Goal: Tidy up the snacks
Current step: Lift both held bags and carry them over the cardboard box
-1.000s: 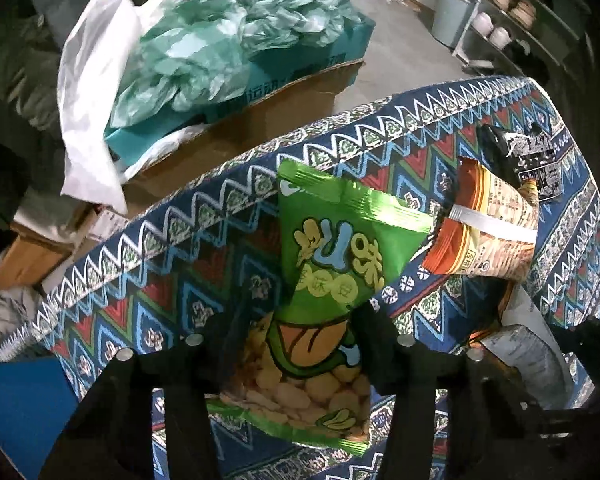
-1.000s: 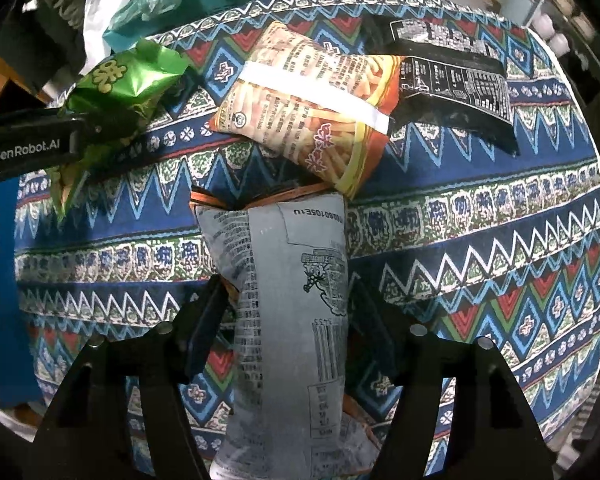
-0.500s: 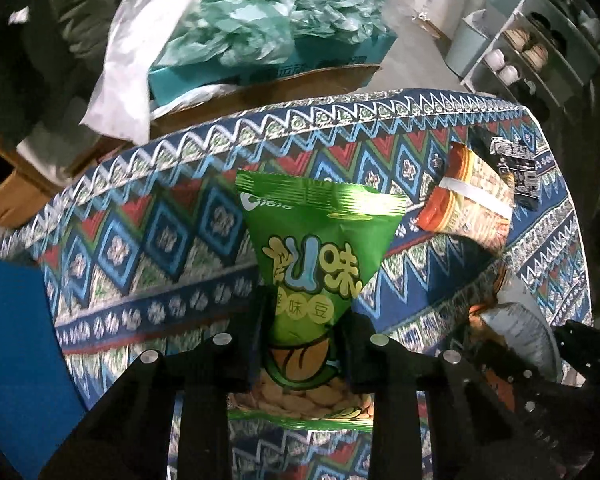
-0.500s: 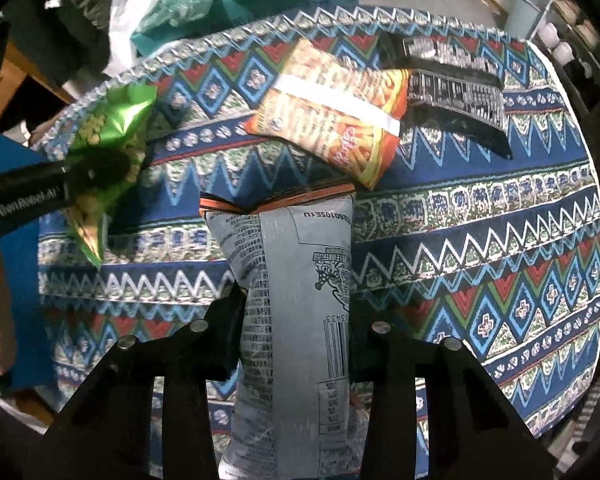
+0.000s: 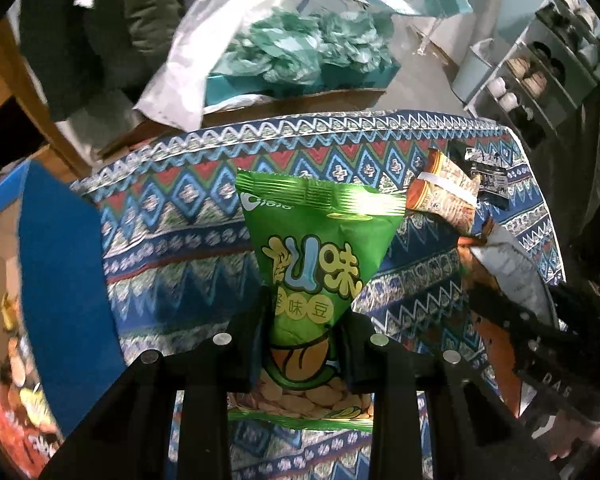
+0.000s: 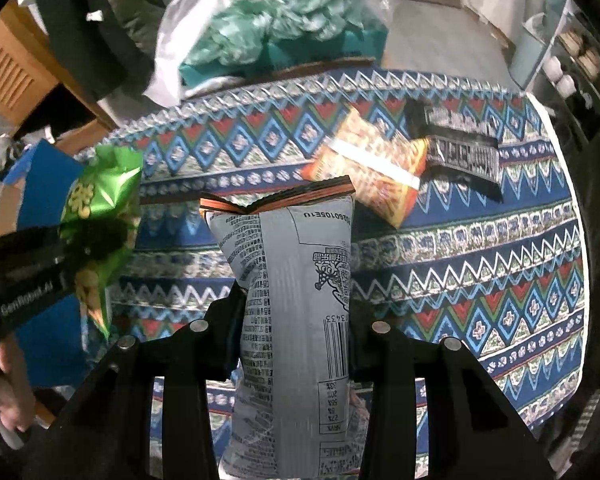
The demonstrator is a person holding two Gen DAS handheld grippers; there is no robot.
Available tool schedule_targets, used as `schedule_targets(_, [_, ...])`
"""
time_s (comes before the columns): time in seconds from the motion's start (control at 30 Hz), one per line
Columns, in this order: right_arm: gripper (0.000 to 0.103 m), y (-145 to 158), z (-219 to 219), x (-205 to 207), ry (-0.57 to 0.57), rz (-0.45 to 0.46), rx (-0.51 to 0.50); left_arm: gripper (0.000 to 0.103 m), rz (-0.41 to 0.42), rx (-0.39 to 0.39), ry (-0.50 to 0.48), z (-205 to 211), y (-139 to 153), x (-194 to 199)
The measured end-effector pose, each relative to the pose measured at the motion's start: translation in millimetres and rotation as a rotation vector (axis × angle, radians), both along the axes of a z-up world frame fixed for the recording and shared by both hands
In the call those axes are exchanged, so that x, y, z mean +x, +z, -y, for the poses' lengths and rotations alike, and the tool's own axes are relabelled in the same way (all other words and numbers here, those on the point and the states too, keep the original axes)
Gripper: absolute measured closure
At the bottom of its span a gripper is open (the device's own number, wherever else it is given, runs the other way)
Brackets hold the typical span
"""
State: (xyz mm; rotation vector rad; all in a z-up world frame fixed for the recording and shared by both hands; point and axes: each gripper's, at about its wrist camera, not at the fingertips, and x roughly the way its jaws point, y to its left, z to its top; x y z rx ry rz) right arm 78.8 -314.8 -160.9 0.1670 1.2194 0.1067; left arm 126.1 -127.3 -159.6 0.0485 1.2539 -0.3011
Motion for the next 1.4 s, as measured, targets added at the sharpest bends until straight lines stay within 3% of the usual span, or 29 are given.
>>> schedule_targets(0.33, [0.065, 36, -22, -18, 0.058, 0.065, 0.025, 0.073, 0.043, -0.043, 0.078, -31, 36, -31])
schedule_targets(0.83, [0.065, 60, -64, -17, 0.130, 0.114, 0.060, 0.073, 0.146, -0.067, 0.159, -77, 86, -66])
schedule_targets(1.03, [0.065, 75, -95, -15, 0.183, 0.142, 0.073, 0.073, 0.178, -0.047, 0.205, -104, 94, -69])
schedule_targets(1.4, [0.065, 89, -164, -4, 0.280, 0.159, 0.114, 0.073, 0.192, -0.079, 0.346, -181, 101, -78])
